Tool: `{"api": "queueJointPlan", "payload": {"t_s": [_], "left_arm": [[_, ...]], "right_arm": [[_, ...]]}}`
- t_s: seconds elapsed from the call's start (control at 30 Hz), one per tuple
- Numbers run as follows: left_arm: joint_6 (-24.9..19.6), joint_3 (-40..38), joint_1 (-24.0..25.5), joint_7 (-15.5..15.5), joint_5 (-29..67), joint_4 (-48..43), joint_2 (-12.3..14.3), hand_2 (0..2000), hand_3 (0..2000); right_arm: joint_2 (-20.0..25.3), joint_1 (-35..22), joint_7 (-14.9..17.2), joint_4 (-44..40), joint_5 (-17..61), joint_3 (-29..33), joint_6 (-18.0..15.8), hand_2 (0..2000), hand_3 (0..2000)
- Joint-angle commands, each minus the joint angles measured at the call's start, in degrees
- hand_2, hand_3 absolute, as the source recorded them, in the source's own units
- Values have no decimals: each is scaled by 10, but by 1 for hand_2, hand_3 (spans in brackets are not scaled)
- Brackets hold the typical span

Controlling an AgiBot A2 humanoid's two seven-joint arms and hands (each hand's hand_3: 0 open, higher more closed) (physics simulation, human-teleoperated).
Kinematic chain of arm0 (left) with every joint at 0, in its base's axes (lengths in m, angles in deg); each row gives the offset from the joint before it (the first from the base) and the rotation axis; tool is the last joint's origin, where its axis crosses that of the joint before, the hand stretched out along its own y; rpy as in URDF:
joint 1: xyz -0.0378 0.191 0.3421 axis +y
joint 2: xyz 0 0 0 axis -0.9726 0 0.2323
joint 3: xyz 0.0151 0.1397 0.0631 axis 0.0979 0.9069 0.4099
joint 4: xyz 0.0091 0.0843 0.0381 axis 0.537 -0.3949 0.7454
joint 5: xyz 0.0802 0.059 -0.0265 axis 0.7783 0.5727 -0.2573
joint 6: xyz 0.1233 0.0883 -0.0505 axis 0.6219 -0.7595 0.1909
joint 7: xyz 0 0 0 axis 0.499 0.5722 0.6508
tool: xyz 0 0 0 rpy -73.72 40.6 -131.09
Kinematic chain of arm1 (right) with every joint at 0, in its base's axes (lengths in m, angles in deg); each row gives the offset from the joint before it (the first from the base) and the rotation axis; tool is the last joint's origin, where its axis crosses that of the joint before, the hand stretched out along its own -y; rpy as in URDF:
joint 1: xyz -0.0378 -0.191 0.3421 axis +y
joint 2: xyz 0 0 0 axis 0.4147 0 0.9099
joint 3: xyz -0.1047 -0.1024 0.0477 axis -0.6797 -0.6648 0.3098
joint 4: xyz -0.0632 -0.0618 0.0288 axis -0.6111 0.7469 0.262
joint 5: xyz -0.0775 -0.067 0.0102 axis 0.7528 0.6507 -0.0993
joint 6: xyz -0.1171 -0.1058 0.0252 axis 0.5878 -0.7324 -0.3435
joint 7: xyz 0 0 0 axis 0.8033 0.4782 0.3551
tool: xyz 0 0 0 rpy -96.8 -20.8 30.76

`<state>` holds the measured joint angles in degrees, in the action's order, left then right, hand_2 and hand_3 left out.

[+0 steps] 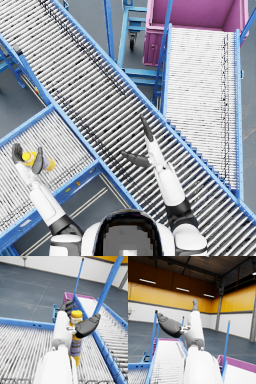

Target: Pick up the oil and place it on the left assembly line, put the cola on the right, and keep Sprite still

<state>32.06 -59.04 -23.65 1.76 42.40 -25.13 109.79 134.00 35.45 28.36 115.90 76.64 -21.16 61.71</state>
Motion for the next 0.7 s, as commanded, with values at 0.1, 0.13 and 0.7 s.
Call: {"api": "queueJointPlan", "payload": {"t_s": [0.1,0.13,0.7], "left_arm": [[8,-85,-44,0,0,30,-59,0,0],[9,-89,-51,0,0,22,-70,0,0],[12,253,-80,0,0,-147,-88,0,0]], "right_arm": [[6,-4,0,0,0,13,0,0,0],[6,-1,0,1,0,10,0,0,0],[18,-19,0,-13,0,205,0,0,0]]}}
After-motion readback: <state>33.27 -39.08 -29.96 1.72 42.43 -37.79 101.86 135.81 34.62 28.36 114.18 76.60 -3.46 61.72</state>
